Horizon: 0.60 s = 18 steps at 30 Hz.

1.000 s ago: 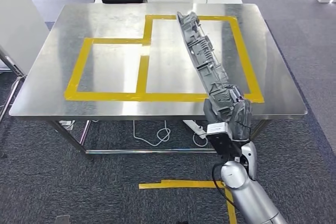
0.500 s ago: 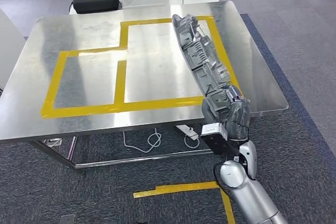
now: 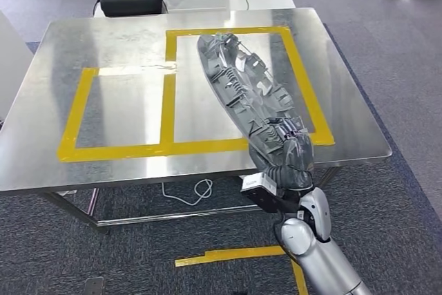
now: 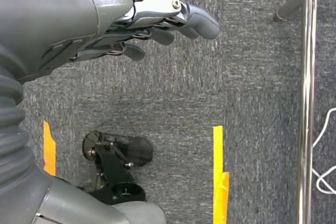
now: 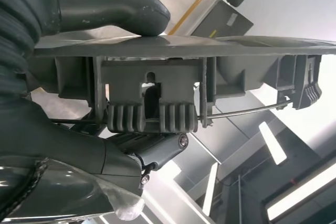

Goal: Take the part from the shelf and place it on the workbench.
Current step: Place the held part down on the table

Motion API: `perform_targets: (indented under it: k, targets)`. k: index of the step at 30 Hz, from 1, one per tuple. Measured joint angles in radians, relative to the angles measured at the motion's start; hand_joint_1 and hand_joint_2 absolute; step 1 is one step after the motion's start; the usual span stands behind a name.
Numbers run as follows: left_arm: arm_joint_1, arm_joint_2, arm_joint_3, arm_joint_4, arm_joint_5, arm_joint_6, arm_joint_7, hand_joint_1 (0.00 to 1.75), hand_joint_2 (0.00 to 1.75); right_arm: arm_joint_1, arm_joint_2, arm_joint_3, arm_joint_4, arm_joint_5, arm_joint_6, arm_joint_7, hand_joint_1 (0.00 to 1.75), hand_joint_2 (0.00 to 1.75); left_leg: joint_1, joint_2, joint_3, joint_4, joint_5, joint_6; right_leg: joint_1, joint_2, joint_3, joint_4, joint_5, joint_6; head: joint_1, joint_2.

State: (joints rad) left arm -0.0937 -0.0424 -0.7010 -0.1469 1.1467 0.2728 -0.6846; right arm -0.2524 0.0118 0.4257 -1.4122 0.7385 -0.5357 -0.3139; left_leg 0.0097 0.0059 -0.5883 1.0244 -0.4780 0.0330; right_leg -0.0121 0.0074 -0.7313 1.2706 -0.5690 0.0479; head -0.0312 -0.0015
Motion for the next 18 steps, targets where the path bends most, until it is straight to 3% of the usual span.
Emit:
perform_targets:
  k: [2, 3, 4, 9, 10, 13, 14, 15, 18]
  targets:
    - [0.000, -0.001, 0.000, 0.000, 0.000, 0.000, 0.001, 0.00, 1.75, -0.001, 0.000, 0.006, 0.000, 0.001, 0.001, 0.002, 1.75, 1.75, 0.000, -0.001, 0.017, 0.000, -0.012, -0.005, 0.001, -0.005, 0.044, -0.122, 0.084, -0.005, 0.000, 0.000]
    - [-0.001, -0.001, 0.000, 0.000, 0.000, 0.000, 0.001, 0.00, 1.75, -0.003, 0.000, 0.009, 0.000, 0.002, 0.001, 0.002, 1.75, 1.75, -0.003, -0.002, 0.022, 0.002, -0.018, -0.010, 0.002, -0.007, 0.071, -0.181, 0.108, -0.009, 0.000, 0.000]
    - [-0.001, -0.001, 0.000, 0.000, 0.000, 0.000, 0.002, 0.00, 1.75, -0.005, 0.000, 0.012, -0.001, 0.003, 0.001, 0.002, 1.75, 1.75, -0.004, -0.002, 0.023, 0.003, -0.022, -0.015, 0.004, -0.009, 0.089, -0.217, 0.115, -0.013, 0.000, 0.000]
    - [-0.002, 0.000, -0.002, 0.000, 0.002, 0.000, 0.012, 0.00, 1.75, -0.007, 0.000, 0.019, -0.003, 0.016, 0.002, 0.011, 1.75, 1.75, -0.005, 0.000, 0.017, 0.026, -0.043, -0.040, 0.002, -0.006, 0.116, -0.249, 0.099, -0.039, -0.003, 0.000]
    - [-0.002, 0.000, -0.003, 0.000, 0.002, 0.000, 0.012, 0.00, 1.75, -0.008, 0.000, 0.021, -0.003, 0.021, 0.002, 0.013, 1.75, 1.75, -0.004, 0.000, -0.002, 0.068, -0.063, -0.045, -0.001, -0.006, 0.122, -0.251, 0.096, -0.045, -0.004, 0.000]
    - [-0.001, 0.000, -0.006, 0.000, 0.002, 0.000, 0.014, 0.00, 1.75, -0.009, 0.000, 0.031, -0.003, 0.033, 0.007, 0.016, 1.75, 1.75, -0.001, -0.001, -0.107, 0.253, -0.121, -0.054, 0.000, -0.004, 0.135, -0.252, 0.085, -0.055, -0.006, 0.000]
    - [0.000, 0.000, -0.007, 0.000, 0.002, 0.000, 0.015, 0.00, 1.75, -0.009, 0.000, 0.034, -0.003, 0.036, 0.009, 0.019, 1.75, 1.75, 0.000, -0.001, -0.128, 0.278, -0.114, -0.054, 0.000, -0.002, 0.140, -0.252, 0.081, -0.055, -0.006, 0.000]
    - [0.001, 0.001, -0.007, 0.000, 0.002, 0.000, 0.016, 0.00, 1.75, -0.009, 0.000, 0.037, -0.003, 0.039, 0.012, 0.021, 1.75, 1.75, 0.000, -0.001, -0.133, 0.268, -0.089, -0.052, 0.001, 0.000, 0.146, -0.252, 0.077, -0.055, -0.006, 0.000]
    - [0.001, 0.003, -0.008, 0.000, 0.003, 0.000, 0.017, 0.00, 1.75, -0.011, 0.000, 0.047, -0.003, 0.048, 0.016, 0.026, 1.75, 1.75, -0.005, -0.002, -0.076, 0.096, 0.026, -0.036, 0.003, 0.004, 0.163, -0.251, 0.064, -0.048, -0.005, 0.000]
